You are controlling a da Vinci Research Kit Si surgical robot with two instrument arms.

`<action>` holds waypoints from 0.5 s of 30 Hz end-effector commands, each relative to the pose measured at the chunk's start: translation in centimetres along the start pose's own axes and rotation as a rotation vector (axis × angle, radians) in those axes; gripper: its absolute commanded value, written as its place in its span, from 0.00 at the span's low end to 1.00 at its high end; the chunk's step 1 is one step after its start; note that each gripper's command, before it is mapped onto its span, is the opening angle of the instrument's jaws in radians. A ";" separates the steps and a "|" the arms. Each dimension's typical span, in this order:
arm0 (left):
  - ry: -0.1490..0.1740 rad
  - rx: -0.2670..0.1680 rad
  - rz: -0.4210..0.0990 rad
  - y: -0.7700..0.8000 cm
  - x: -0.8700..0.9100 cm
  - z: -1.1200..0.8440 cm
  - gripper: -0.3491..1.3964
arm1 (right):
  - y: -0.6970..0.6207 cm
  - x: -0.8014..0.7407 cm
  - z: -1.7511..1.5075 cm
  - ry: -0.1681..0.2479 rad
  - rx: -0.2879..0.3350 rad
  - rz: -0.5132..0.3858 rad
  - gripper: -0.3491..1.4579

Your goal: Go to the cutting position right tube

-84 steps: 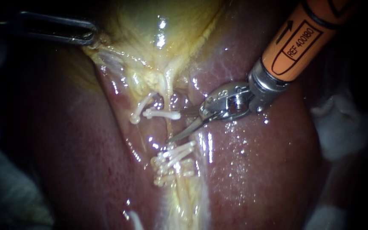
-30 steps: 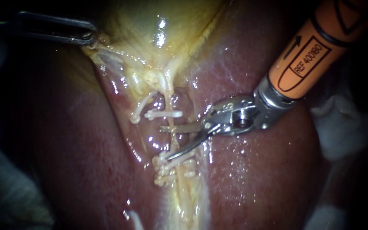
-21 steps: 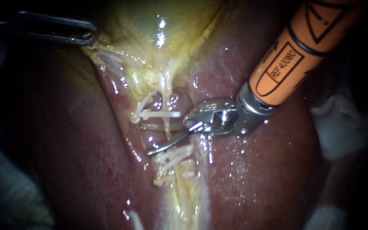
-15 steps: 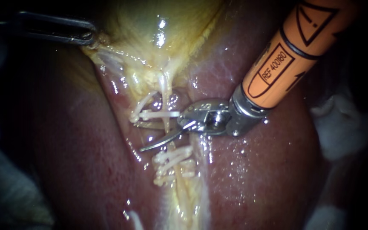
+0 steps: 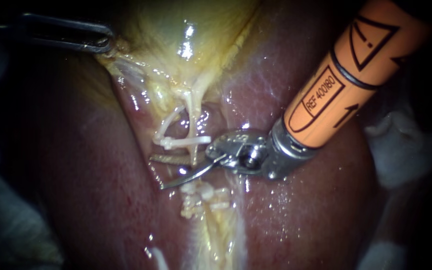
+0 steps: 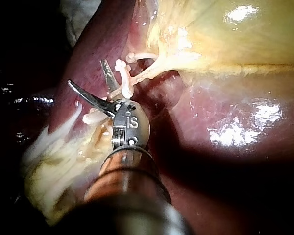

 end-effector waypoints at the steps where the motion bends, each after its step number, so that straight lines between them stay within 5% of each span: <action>1: 0.000 0.000 0.000 0.00 0.00 0.00 0.00 | -0.02 0.03 -0.01 0.003 0.011 0.004 0.96; 15: 0.000 0.000 0.000 0.00 0.00 0.00 0.00 | -0.11 0.20 -0.05 0.020 0.037 0.010 0.95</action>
